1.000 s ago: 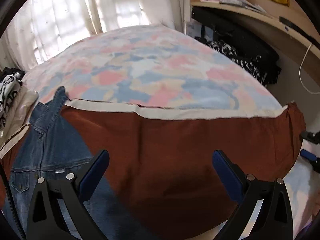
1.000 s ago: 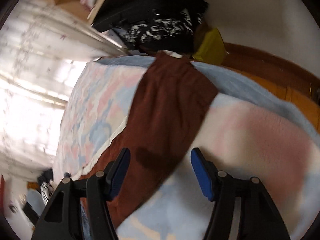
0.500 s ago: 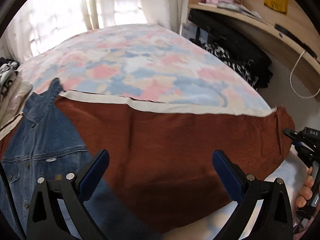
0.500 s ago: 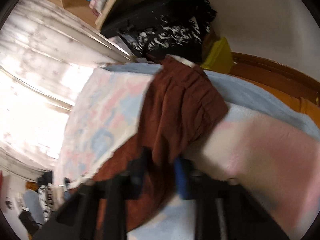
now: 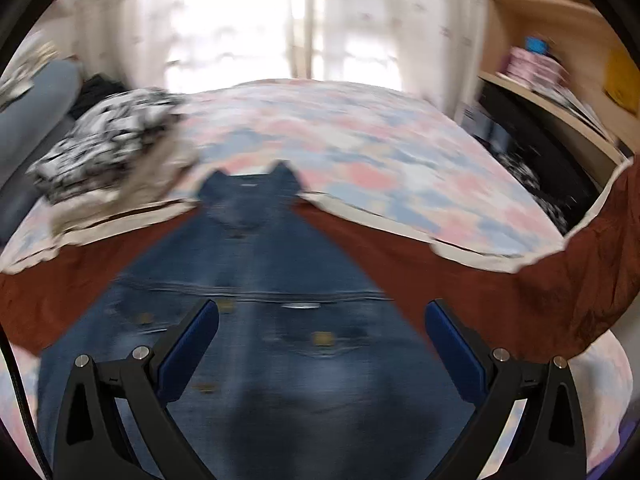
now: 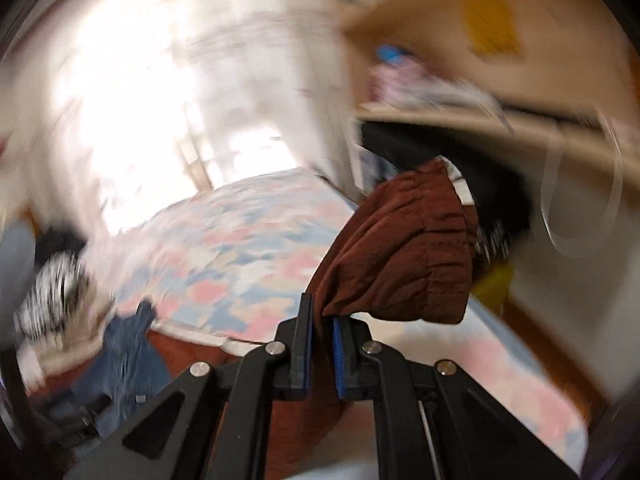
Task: Fold large clothes
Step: 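Carry the held sleeve with the right gripper across the jacket front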
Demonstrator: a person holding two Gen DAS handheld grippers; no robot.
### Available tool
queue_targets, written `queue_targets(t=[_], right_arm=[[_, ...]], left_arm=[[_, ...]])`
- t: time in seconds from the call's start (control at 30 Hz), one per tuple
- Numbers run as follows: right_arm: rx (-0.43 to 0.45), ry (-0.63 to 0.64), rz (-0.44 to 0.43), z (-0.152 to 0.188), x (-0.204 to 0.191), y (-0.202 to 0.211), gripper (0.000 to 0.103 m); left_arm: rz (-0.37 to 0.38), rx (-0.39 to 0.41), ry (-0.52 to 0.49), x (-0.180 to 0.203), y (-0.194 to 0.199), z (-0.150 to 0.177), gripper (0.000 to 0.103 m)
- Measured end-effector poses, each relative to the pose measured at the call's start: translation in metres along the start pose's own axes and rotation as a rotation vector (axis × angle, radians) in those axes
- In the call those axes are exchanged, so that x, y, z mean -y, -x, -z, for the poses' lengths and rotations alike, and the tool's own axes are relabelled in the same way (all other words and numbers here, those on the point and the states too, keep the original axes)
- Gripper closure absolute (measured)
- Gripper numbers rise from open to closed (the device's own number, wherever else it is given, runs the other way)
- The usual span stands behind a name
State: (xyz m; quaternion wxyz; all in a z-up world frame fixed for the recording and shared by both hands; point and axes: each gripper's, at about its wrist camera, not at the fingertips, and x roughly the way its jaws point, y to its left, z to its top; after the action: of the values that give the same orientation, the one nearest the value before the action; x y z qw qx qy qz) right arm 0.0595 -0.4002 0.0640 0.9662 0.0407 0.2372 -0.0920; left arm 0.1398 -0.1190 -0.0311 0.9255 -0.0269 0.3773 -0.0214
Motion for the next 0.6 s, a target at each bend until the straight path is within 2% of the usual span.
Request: queue_targets(t=[0.13,0.2,0.27,0.3,0.37,0.47,0.6], right_arm=[[-0.036,0.211,-0.104,0.02,-0.104,-0.01,0.091],[-0.116,0.286,-0.183,0.047,-0.15,-0.022,0.084],[-0.212,0.329,-0.26,0.079,-0.185,-0.035,0.056],[-0.247,0.344,-0.288,0.092,-0.196,-0.038,0.051],[-0.312,0.371,-0.326,0.119,-0.212,-0.038,0.048],[-0.355,0.345,-0.377,0.137,-0.211,-0.03,0.048],[-0.369,0.267,-0.368,0.138,-0.183,-0.023,0.048]], left_arm=[[-0.063,0.009,0.088,-0.063,0.007,0.004,0.001],[-0.083,0.001,0.111,-0.087,0.007,0.01,0.001],[-0.097,-0.015,0.122,-0.103,0.003,0.017,0.001],[-0.101,-0.026,0.126,-0.112,0.0,0.022,0.001],[-0.093,-0.043,0.128,-0.123,-0.004,0.028,0.001],[-0.053,-0.062,0.135,-0.128,-0.01,0.036,0.001],[0.103,-0.126,0.161,-0.127,-0.025,0.035,0.001]])
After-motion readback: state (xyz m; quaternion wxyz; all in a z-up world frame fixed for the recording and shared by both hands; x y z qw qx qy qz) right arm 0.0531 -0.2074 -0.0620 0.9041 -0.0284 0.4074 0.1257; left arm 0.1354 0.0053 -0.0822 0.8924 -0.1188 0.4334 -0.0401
